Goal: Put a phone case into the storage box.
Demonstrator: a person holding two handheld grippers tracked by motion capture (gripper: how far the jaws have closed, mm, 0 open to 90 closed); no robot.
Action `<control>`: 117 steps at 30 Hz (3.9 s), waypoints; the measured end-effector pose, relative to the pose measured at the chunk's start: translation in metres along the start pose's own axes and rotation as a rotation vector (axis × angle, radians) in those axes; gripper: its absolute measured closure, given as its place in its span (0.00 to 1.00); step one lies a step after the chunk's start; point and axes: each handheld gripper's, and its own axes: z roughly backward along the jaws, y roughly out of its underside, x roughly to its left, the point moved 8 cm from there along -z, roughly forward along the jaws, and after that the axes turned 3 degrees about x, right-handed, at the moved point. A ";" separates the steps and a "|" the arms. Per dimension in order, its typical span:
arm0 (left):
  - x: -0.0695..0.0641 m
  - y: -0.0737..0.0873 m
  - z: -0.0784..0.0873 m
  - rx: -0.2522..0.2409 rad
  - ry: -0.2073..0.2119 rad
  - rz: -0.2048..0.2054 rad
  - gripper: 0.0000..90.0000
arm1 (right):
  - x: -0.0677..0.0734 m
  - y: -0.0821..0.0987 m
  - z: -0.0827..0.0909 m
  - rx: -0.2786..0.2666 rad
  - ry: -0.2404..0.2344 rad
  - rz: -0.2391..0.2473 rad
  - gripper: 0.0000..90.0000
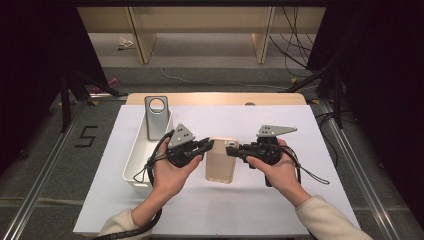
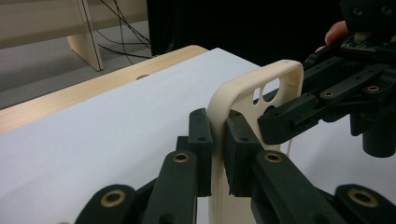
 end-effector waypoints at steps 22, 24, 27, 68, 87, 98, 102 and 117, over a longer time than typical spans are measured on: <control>0.012 -0.008 0.010 -0.019 -0.025 -0.016 0.91 | -0.006 -0.003 0.002 -0.018 0.040 0.077 0.32; 0.014 -0.009 0.012 -0.023 -0.029 -0.017 0.91 | -0.007 -0.002 0.004 -0.018 0.036 0.081 0.29; 0.017 -0.012 0.015 -0.029 -0.033 -0.020 0.91 | -0.009 0.002 0.009 -0.006 0.044 0.096 0.27; 0.046 -0.042 0.053 -0.090 -0.069 -0.063 0.91 | -0.043 0.052 0.070 0.024 0.212 0.091 0.22; 0.072 -0.056 0.073 -0.097 -0.080 -0.083 0.91 | -0.042 0.054 0.072 0.018 0.216 0.085 0.21; 0.089 -0.064 0.085 -0.116 -0.101 -0.079 0.91 | -0.043 0.056 0.074 0.021 0.218 0.080 0.21; 0.096 -0.067 0.090 -0.123 -0.111 -0.075 0.91 | -0.044 0.056 0.075 0.021 0.221 0.073 0.21; 0.119 -0.075 0.108 -0.123 -0.140 -0.073 0.91 | -0.044 0.058 0.075 0.025 0.219 0.068 0.21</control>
